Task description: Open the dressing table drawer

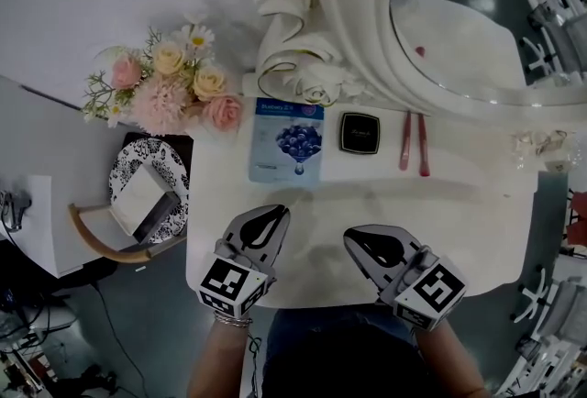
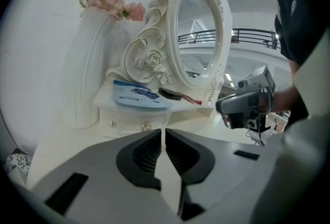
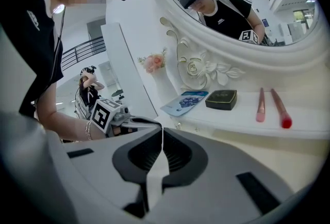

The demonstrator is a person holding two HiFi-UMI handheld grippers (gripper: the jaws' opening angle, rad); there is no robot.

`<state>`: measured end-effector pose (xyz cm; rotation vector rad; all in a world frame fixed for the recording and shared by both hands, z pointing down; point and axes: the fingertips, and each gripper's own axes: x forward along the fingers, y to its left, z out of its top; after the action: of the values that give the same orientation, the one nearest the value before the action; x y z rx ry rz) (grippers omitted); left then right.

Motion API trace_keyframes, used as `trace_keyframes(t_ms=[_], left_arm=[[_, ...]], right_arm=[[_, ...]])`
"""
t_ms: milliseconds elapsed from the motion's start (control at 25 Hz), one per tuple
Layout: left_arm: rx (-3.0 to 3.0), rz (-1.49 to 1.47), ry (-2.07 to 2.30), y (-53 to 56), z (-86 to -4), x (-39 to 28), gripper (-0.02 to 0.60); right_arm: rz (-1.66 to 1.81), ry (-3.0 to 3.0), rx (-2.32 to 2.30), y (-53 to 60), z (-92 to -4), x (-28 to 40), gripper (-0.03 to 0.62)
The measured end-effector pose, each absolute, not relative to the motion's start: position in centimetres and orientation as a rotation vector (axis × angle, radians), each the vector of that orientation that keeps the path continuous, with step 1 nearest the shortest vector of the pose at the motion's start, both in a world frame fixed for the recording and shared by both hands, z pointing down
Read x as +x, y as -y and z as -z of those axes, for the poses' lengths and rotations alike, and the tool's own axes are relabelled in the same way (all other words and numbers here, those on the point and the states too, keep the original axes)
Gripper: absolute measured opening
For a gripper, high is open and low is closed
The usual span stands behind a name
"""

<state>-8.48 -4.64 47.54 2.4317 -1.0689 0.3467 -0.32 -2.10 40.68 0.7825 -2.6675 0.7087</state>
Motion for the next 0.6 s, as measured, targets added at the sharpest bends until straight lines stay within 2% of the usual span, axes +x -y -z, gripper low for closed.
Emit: trace_keyframes(t_ms=[320, 600], left_arm=[[2.391, -0.345, 1.073, 5.5, -49.9, -8.5, 0.025], [2.393, -0.349, 1.085, 6.8, -50.3, -8.3, 0.093]], right_arm=[[-0.717, 2.636, 0.785, 1.4, -42.3, -0.2, 0.02], [-0.728, 2.641, 0.774, 1.1, -42.4, -1.0, 0.02]])
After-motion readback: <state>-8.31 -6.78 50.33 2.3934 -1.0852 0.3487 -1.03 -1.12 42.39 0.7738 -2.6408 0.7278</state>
